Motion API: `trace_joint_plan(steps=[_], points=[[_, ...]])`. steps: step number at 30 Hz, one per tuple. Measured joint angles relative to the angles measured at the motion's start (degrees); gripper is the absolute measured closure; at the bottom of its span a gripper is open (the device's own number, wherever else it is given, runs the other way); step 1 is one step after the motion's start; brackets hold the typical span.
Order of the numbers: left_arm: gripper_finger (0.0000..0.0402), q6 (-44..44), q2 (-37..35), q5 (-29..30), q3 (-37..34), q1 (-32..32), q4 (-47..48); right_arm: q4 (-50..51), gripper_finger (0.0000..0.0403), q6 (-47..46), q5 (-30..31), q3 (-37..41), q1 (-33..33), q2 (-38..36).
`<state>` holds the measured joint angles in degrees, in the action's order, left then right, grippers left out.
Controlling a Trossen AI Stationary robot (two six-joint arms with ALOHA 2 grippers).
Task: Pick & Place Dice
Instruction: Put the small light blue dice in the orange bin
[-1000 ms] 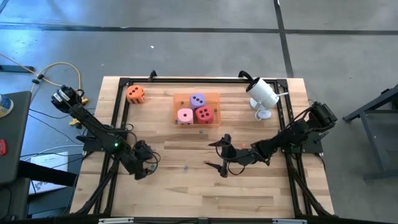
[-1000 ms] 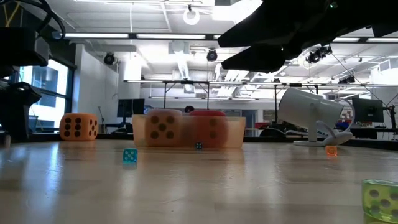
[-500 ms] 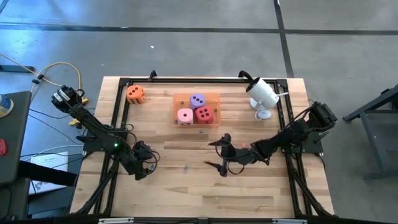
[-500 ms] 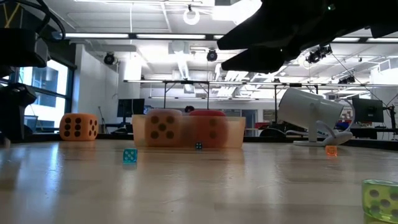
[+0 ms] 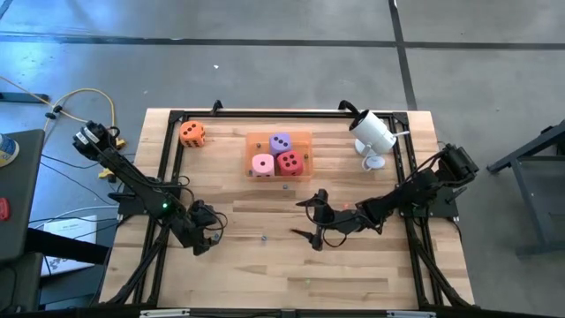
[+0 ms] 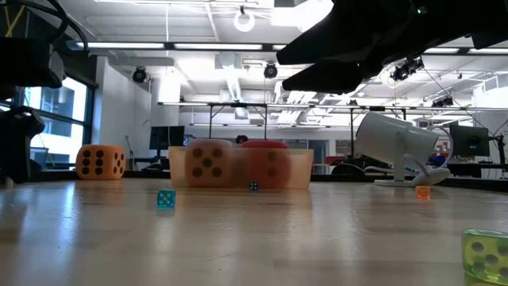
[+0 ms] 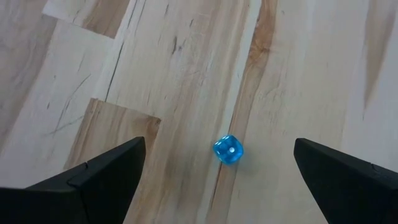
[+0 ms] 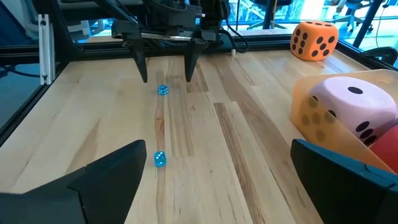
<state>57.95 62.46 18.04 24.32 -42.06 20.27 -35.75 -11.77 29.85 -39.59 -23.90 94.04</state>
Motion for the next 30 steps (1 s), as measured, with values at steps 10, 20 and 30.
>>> trace_joint_plan(steps=[10,20,30], points=[[0.0004,3.0,0.0,0.0,0.0,0.0,0.0,0.8,0.001,0.0,-0.2,0.0,0.0,0.0],[0.0004,3.0,0.0,0.0,0.0,0.0,0.0,0.9,0.001,0.0,-0.2,0.0,0.0,0.0],[0.0004,2.9,0.0,0.1,0.0,0.0,0.0,1.4,0.001,0.0,-0.2,0.0,0.0,0.0]])
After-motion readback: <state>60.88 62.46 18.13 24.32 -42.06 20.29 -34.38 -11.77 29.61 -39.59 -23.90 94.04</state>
